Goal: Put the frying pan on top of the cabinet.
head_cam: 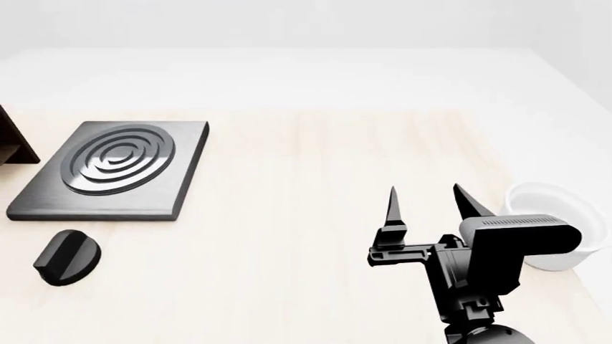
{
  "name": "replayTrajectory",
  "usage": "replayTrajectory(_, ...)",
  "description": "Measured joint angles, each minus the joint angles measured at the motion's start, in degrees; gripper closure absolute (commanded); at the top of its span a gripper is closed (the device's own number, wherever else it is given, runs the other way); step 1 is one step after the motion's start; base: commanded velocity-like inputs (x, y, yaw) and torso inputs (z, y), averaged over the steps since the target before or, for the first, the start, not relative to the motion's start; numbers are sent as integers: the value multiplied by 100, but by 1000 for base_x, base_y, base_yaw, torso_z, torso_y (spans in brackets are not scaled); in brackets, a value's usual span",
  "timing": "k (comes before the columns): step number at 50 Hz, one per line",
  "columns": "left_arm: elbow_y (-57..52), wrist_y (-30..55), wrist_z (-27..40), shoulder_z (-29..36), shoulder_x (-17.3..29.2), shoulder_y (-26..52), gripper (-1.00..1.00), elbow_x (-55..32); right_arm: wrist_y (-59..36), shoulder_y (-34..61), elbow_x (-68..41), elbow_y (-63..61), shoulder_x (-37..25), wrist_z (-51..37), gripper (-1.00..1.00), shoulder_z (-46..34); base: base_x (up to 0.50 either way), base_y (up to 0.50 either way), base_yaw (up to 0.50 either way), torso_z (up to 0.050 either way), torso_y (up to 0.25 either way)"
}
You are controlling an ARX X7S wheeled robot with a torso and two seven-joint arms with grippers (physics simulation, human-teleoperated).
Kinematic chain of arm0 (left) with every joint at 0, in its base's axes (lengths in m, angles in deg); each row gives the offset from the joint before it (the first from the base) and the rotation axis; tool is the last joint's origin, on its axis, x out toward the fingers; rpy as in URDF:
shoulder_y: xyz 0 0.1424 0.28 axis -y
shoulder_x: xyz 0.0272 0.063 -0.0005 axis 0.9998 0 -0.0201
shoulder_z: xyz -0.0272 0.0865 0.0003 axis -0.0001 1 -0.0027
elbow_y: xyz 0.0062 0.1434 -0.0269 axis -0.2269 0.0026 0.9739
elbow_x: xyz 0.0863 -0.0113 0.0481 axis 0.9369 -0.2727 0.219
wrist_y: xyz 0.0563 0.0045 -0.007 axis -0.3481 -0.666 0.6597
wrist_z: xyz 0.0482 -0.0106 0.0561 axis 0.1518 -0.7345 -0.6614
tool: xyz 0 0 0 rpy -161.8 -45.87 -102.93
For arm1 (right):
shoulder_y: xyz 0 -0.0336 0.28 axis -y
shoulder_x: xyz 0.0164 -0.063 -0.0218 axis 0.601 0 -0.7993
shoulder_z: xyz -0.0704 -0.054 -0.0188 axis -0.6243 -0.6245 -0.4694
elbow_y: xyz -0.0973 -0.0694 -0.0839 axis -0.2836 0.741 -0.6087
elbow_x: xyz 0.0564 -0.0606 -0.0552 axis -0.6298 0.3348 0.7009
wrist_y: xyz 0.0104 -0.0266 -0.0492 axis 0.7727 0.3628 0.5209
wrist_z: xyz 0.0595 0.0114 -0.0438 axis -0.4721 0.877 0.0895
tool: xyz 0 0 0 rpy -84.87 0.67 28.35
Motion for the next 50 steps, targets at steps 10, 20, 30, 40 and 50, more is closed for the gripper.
replayTrajectory(10,-6,-211,-260,212,-64,75,-100,38,27,-7,-10,-13,-18,-15,-100,-26,0,0,0,0,250)
replayTrajectory(20,2,-646,-777,614,-328,227,-100,120,49,-11,-22,-4,-32,-32,-100,-46,0,0,0,0,25)
replayTrajectory(30,-2891,1307,-2247,910,-1010,-1091,-100,-346,68,-8,-32,7,-50,-58,-100,-50,0,0,0,0,0)
replayTrajectory(40,-7926,3488,-2811,444,-1548,-3049,-100,-2176,77,19,-26,10,-74,-80,-100,-72,0,0,0,0,0)
replayTrajectory(50,-10312,3580,-2974,386,-1830,-5032,-100,-3414,110,49,9,45,-94,-96,-100,-119,0,0,0,0,0)
